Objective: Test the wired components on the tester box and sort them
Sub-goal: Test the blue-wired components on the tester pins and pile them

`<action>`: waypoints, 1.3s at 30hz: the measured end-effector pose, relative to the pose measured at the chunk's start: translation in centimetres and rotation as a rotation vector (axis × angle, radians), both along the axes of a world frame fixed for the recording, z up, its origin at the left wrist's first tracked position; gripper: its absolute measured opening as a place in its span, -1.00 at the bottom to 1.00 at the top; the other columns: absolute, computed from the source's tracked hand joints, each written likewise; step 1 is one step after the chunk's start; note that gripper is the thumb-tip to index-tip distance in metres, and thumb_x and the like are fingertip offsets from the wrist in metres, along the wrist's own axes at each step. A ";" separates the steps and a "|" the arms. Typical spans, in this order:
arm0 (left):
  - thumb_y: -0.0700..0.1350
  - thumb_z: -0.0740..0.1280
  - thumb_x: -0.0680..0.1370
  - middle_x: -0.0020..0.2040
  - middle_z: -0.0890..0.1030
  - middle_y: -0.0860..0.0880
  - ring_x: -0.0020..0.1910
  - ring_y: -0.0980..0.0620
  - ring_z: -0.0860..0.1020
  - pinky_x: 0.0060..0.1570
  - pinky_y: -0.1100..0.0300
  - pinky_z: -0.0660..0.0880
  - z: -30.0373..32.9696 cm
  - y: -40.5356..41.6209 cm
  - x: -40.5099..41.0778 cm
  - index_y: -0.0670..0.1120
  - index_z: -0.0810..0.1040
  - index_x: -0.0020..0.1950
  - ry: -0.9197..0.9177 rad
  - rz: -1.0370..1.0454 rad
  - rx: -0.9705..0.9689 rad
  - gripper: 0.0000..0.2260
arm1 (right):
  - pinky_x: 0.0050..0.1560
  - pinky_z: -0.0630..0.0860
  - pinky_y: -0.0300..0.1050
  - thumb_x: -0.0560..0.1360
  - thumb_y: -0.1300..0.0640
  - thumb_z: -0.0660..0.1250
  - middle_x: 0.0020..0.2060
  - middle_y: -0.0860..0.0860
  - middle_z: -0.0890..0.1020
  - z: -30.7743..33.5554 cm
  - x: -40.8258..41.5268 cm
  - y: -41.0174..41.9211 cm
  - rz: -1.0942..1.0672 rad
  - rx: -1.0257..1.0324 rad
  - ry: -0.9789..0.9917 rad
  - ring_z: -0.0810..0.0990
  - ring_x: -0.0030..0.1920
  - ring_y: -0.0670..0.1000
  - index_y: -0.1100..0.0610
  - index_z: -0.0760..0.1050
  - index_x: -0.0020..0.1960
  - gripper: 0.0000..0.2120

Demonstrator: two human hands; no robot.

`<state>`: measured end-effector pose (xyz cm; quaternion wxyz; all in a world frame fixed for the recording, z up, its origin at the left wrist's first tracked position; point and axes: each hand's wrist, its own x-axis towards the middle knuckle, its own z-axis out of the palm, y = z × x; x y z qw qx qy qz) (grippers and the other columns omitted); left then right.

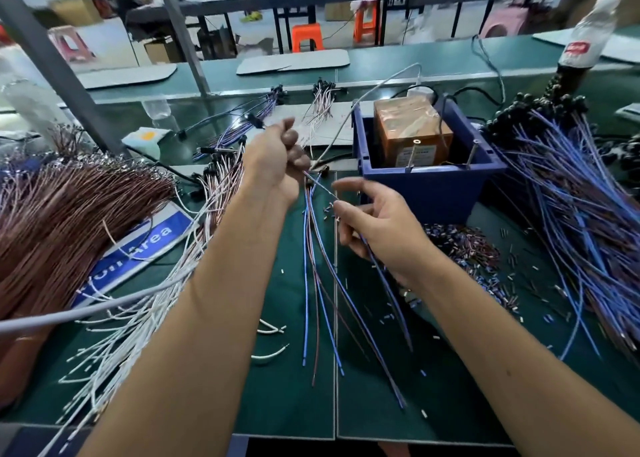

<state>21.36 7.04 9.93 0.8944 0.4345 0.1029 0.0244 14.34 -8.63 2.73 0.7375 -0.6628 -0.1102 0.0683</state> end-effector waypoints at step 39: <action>-0.29 0.55 0.45 -0.14 0.63 -0.08 -0.12 -0.08 0.65 -0.10 0.00 0.57 -3.1 -10.9 -6.0 -0.19 0.74 -0.10 -0.712 -0.351 1.105 -0.93 | -0.62 0.20 -0.32 0.74 0.17 0.17 -0.50 0.10 0.57 0.0 -3.2 -9.6 -0.006 -0.129 -0.026 0.35 -0.64 -0.05 0.04 0.56 -0.35 -0.50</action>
